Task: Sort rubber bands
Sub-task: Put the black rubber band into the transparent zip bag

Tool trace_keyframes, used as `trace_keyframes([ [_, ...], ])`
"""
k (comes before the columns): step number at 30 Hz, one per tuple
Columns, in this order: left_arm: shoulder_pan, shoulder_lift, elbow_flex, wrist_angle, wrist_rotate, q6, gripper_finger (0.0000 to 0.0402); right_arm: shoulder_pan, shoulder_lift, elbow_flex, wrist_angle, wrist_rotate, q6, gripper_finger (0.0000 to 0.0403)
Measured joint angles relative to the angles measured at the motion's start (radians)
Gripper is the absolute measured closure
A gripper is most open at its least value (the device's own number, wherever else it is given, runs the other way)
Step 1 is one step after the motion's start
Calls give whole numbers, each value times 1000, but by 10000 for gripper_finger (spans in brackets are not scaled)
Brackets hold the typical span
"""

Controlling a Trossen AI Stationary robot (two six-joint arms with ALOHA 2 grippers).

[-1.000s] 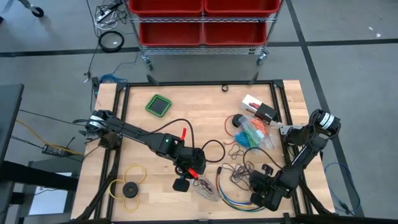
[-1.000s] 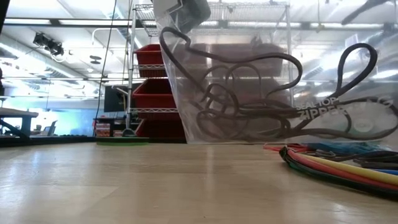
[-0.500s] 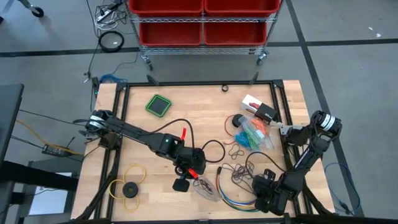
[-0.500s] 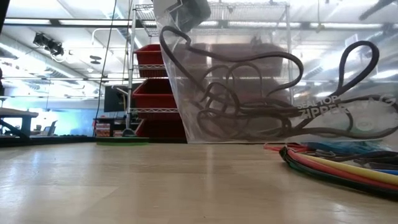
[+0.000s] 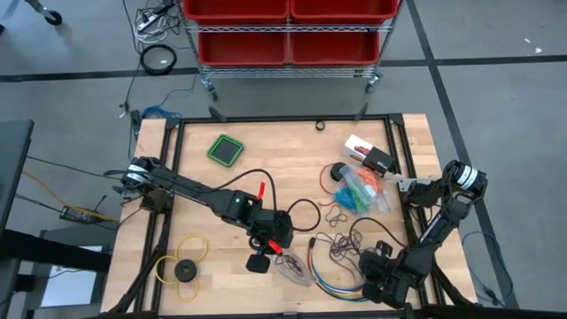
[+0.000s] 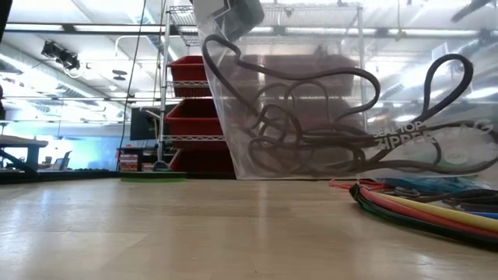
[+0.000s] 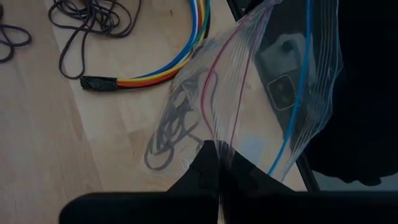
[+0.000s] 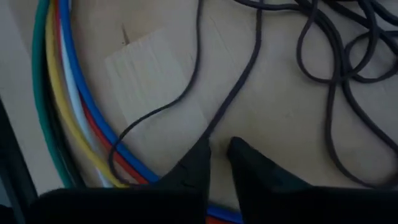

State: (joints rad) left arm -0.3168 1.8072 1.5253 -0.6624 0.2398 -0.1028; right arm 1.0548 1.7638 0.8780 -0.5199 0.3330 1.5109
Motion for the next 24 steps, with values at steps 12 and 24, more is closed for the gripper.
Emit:
trace_keyframes([
  [12,0,0,0,8,-6,1,401,-12,-12,121,-264,47,-48,403],
  [24,0,0,0,20,-4,1,401,-58,39,150,-100,-9,-100,291],
])
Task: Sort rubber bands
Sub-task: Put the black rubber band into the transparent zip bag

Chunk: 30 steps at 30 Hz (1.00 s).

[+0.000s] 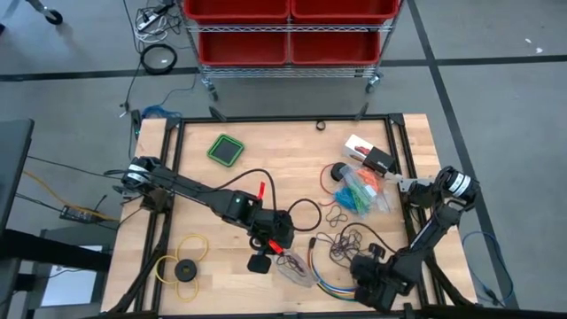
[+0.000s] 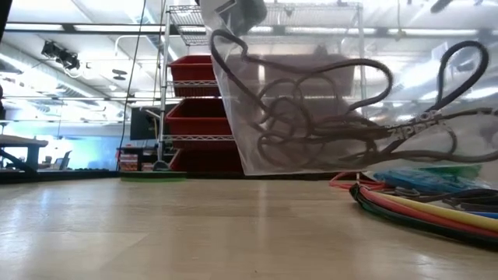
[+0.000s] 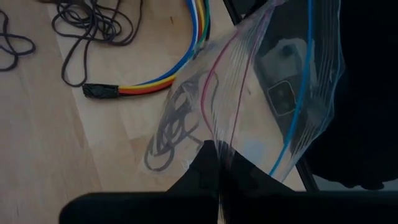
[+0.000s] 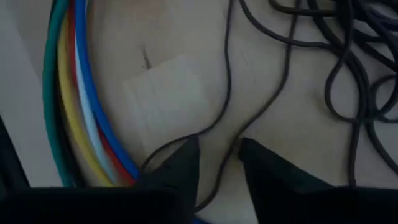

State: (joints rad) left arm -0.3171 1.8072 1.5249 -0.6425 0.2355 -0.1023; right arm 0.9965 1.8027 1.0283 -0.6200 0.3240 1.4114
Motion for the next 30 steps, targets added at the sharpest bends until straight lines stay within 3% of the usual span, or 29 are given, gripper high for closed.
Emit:
trace_keyframes([
  [4,-2,0,0,1,0,-2,401,-17,42,9,-3,-27,-26,250],
  [8,-5,0,0,-2,1,1,401,-19,63,12,-9,-33,-36,245],
  [11,-6,0,0,0,0,4,401,-20,64,12,-24,-39,-36,274],
  [16,-6,0,0,3,-2,6,401,-21,63,11,-66,-40,-45,384],
  [25,-6,0,0,1,-3,13,401,-24,28,31,-125,-10,-64,402],
  [30,-6,0,0,3,-3,13,401,-29,-27,87,-207,100,-92,403],
])
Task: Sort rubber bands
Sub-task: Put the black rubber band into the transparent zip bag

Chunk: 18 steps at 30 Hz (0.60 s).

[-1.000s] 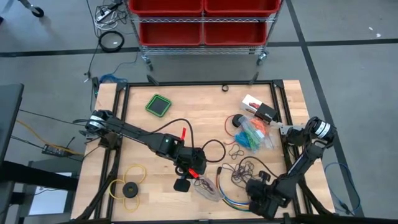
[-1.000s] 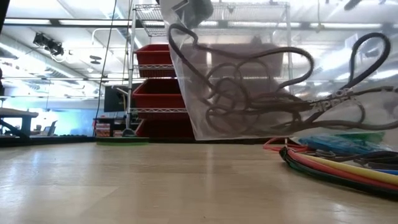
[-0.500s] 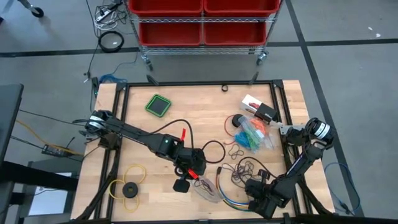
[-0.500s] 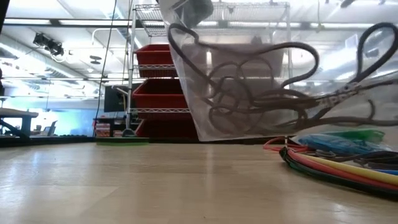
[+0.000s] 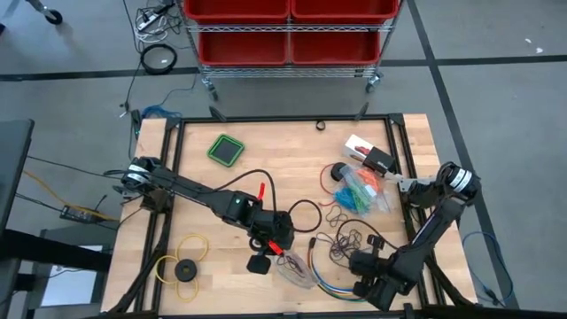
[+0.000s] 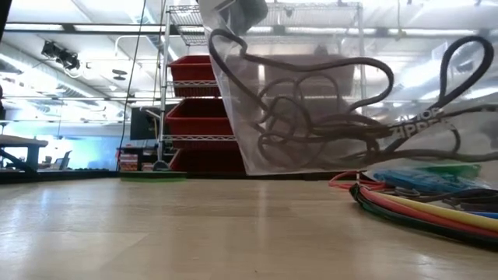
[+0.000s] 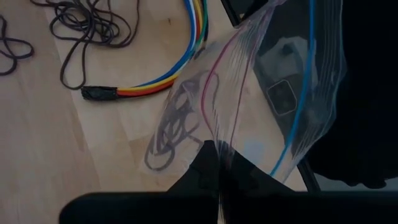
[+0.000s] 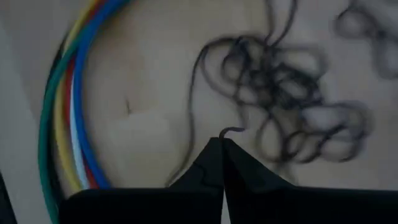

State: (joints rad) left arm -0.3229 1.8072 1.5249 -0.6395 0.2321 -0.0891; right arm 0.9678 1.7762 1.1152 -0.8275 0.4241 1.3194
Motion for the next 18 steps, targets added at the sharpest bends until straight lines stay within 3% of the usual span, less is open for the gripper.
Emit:
trace_keyframes([
  [7,0,0,0,0,0,0,401,-17,-34,106,6,139,-140,403],
  [18,0,78,0,-17,8,2,401,-96,-35,267,105,223,-479,403],
])
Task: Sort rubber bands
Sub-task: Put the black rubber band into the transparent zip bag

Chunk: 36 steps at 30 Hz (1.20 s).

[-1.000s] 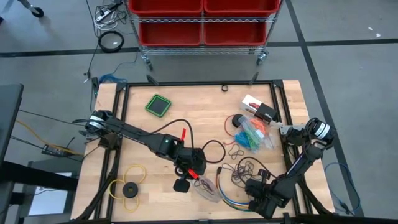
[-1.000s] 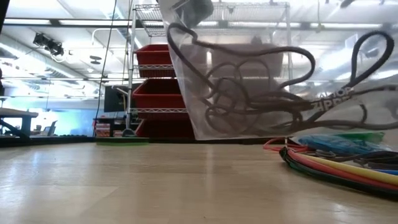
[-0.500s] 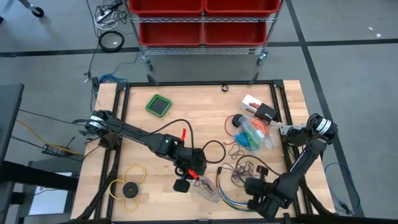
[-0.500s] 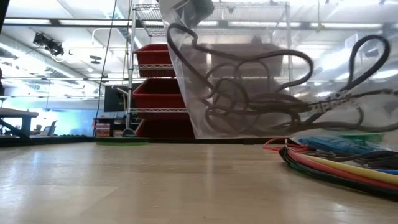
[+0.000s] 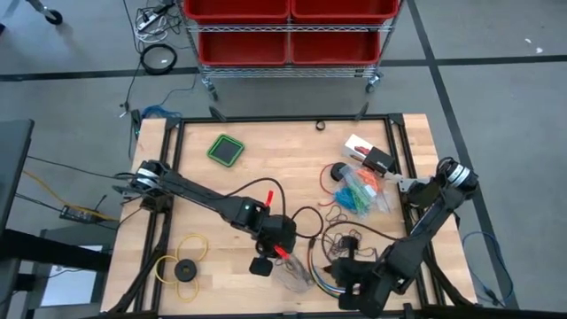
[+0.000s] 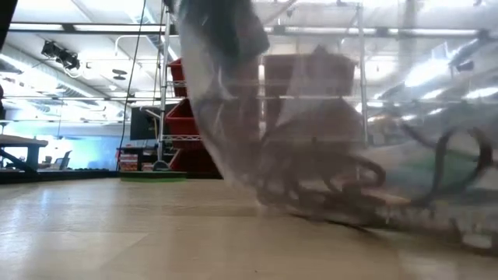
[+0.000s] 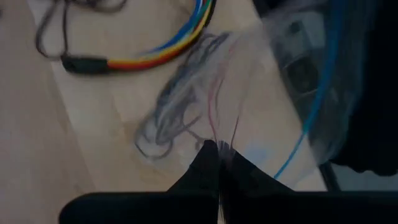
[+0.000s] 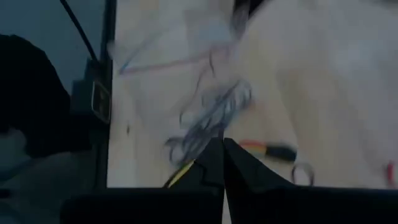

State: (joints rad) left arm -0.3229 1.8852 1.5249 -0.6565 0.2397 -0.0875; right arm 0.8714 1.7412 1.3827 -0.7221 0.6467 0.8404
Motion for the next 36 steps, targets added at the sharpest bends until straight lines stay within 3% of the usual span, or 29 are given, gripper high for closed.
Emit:
trace_keyframes([
  [9,0,42,0,-1,18,0,401,-52,0,137,179,18,-365,403],
  [18,0,44,0,27,23,-2,401,-126,0,154,414,-71,-643,403],
  [36,0,44,5,118,77,-18,401,-201,25,154,549,-187,-743,403],
])
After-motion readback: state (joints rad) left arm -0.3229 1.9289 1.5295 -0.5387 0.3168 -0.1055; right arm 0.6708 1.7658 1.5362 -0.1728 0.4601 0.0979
